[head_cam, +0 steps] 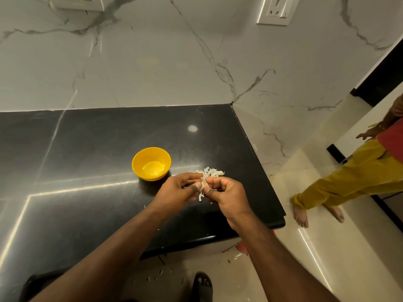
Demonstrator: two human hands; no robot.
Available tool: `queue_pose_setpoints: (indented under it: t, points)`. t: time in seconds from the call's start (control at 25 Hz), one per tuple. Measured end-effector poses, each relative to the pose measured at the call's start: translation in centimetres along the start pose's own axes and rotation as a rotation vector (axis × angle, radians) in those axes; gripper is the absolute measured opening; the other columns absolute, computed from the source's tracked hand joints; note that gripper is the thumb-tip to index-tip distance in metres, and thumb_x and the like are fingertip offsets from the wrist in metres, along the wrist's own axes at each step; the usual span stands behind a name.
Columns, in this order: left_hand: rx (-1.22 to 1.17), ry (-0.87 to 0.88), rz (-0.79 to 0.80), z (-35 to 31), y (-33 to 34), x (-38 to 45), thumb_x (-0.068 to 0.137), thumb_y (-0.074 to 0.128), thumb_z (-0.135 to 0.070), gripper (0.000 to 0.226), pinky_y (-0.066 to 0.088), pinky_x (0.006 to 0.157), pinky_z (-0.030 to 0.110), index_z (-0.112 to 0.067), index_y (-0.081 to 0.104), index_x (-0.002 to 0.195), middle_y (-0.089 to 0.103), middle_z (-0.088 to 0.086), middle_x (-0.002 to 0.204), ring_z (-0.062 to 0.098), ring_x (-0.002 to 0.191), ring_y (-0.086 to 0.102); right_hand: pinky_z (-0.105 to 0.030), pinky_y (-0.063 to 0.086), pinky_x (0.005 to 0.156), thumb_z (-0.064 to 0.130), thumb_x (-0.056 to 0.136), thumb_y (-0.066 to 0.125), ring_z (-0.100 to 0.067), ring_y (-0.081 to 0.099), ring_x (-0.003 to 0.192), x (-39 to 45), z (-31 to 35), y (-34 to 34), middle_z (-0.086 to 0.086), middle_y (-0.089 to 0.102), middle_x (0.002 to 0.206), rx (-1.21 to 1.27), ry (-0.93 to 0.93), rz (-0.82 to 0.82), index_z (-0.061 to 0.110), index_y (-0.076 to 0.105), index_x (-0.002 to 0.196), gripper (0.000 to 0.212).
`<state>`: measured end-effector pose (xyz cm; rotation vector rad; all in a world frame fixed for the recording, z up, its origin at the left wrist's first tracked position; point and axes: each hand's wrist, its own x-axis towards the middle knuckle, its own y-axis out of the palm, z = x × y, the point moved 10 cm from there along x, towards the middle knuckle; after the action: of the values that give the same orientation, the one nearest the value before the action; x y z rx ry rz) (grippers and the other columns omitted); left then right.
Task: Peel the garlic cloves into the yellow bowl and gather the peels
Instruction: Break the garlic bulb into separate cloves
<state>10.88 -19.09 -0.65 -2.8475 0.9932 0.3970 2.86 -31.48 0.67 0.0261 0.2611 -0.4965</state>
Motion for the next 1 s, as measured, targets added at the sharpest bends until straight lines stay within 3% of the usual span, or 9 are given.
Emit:
queue_pose_setpoints:
  t: [0.12, 0.28, 0.48, 0.68, 0.8, 1.0]
  points:
    - [-0.195, -0.047, 0.033, 0.1, -0.3, -1.0, 0.093, 0.066, -0.002, 0.026, 0.060, 0.085, 0.032, -0.017, 0.070, 0.114, 0.077, 0.009, 0.106, 0.024, 0.098, 0.074, -0.031, 0.062, 0.075, 0.009, 0.080, 0.082, -0.016, 0.074, 0.082, -0.1, 0.7, 1.6, -0.002, 0.077, 0.084, -0.016, -0.036, 0.044, 0.015, 0.077, 0.094, 0.016]
    - [-0.238, -0.045, -0.053, 0.3, -2.5, -1.5, 0.091, 0.067, 0.001, 0.018, 0.060, 0.076, 0.027, -0.011, 0.073, 0.101, 0.078, 0.010, 0.094, 0.025, 0.091, 0.075, -0.023, 0.058, 0.068, 0.003, 0.082, 0.079, -0.011, 0.071, 0.072, 0.1, 1.0, 3.3, -0.004, 0.077, 0.080, 0.001, -0.069, 0.028, 0.009, 0.078, 0.094, 0.013]
    - [-0.374, -0.072, -0.107, 1.0, -4.6, -2.5, 0.091, 0.067, -0.007, 0.012, 0.060, 0.083, 0.029, -0.001, 0.072, 0.100, 0.076, 0.016, 0.100, 0.026, 0.098, 0.074, -0.022, 0.056, 0.068, 0.000, 0.087, 0.072, -0.013, 0.066, 0.071, 0.4, 0.7, 5.4, -0.013, 0.073, 0.086, 0.050, -0.038, 0.046, 0.000, 0.074, 0.103, 0.016]
    - [-0.386, -0.083, -0.117, 1.1, -6.8, -2.9, 0.093, 0.063, -0.002, 0.012, 0.061, 0.081, 0.028, 0.001, 0.072, 0.100, 0.075, 0.019, 0.104, 0.028, 0.097, 0.073, -0.029, 0.055, 0.077, -0.002, 0.092, 0.064, -0.017, 0.066, 0.078, 0.5, -0.3, 7.6, -0.009, 0.075, 0.089, 0.195, 0.097, 0.139, 0.012, 0.074, 0.099, 0.019]
    - [-0.343, -0.054, -0.166, 0.9, -7.8, -2.8, 0.093, 0.064, -0.002, 0.008, 0.061, 0.079, 0.027, -0.001, 0.072, 0.093, 0.075, 0.016, 0.095, 0.026, 0.090, 0.072, -0.024, 0.057, 0.071, 0.003, 0.090, 0.069, -0.013, 0.069, 0.079, 0.4, 0.7, 8.7, -0.002, 0.076, 0.085, 0.141, 0.043, 0.164, 0.015, 0.073, 0.099, 0.015]
    - [-0.385, -0.101, -0.148, 0.9, -8.3, -3.0, 0.095, 0.062, -0.002, 0.008, 0.061, 0.073, 0.026, 0.002, 0.069, 0.094, 0.074, 0.021, 0.099, 0.028, 0.089, 0.074, -0.026, 0.059, 0.079, -0.002, 0.087, 0.072, -0.014, 0.072, 0.088, 0.5, 1.5, 9.3, -0.005, 0.077, 0.092, 0.059, -0.034, 0.174, 0.019, 0.073, 0.095, 0.022]
